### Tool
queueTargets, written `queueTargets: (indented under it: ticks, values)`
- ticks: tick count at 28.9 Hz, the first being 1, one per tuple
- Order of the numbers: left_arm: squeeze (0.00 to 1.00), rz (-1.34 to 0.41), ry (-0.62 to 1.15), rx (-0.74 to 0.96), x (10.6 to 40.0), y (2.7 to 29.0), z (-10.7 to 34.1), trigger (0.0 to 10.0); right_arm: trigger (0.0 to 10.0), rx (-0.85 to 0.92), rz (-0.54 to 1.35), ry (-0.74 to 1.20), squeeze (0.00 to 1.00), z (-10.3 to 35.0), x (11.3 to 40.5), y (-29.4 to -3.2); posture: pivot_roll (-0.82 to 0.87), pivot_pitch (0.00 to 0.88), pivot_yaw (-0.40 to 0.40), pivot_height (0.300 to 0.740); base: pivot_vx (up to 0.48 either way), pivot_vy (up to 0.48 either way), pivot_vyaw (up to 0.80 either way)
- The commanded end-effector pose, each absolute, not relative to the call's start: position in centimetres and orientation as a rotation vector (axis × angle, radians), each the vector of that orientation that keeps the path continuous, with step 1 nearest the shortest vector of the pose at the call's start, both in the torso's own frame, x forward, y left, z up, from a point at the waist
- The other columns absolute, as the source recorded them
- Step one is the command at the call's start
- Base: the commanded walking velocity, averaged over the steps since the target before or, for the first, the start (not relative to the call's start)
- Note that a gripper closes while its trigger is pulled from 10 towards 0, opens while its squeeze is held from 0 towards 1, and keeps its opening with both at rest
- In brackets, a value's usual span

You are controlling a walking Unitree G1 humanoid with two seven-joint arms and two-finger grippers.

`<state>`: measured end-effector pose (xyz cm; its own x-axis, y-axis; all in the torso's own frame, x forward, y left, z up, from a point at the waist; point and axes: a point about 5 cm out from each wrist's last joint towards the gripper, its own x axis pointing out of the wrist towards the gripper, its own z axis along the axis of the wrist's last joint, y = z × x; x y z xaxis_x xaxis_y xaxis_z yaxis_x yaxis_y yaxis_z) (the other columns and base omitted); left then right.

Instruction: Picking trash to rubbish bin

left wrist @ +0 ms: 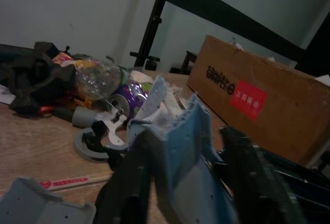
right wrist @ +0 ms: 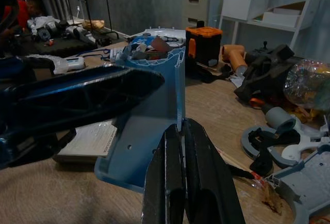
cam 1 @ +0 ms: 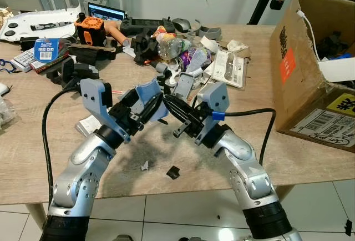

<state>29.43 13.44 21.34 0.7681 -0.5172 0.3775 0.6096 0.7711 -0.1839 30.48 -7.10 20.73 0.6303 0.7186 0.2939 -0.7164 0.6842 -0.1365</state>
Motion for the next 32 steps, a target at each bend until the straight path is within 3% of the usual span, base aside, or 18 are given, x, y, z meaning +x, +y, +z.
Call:
queueTargets:
  ticks: [1, 22, 23, 24, 29, 32]
  values:
    - [0.00, -0.621, -0.321, -0.315, 29.3, 13.3, 21.3, 0.0, 0.0, -0.010, 0.839, -0.345, 0.00, 20.7, 30.2, -6.8, 0.03, 0.184, -0.048, 0.740, 0.000, 0.000, 0.00]
    - [0.00, -0.612, -0.333, -0.333, 29.5, 13.6, 21.4, 0.0, 0.0, -0.001, 0.826, -0.342, 0.00, 20.6, 30.4, -6.8, 0.03, 0.194, -0.048, 0.740, 0.000, 0.000, 0.00]
    - [0.00, -0.597, -0.341, -0.335, 29.6, 13.8, 21.5, 0.0, 3.8, -0.001, 0.822, -0.342, 0.00, 20.6, 30.4, -6.8, 0.03, 0.198, -0.048, 0.740, 0.000, 0.000, 0.00]
    - [0.00, -0.578, -0.355, -0.344, 29.7, 14.1, 21.8, 0.0, 10.0, 0.012, 0.819, -0.343, 1.00, 20.5, 30.3, -6.8, 0.03, 0.167, -0.045, 0.740, 0.000, 0.000, 0.00]
    - [0.00, -0.538, -0.384, -0.356, 30.2, 14.8, 22.4, 0.0, 10.0, 0.040, 0.811, -0.335, 1.00, 20.3, 30.3, -7.0, 0.03, 0.187, -0.054, 0.740, 0.000, 0.000, 0.00]
    - [0.00, -0.551, -0.383, -0.356, 30.0, 14.8, 22.4, 0.0, 10.0, 0.057, 0.810, -0.334, 1.00, 20.1, 30.1, -7.0, 0.03, 0.151, -0.049, 0.740, 0.000, 0.000, 0.00]
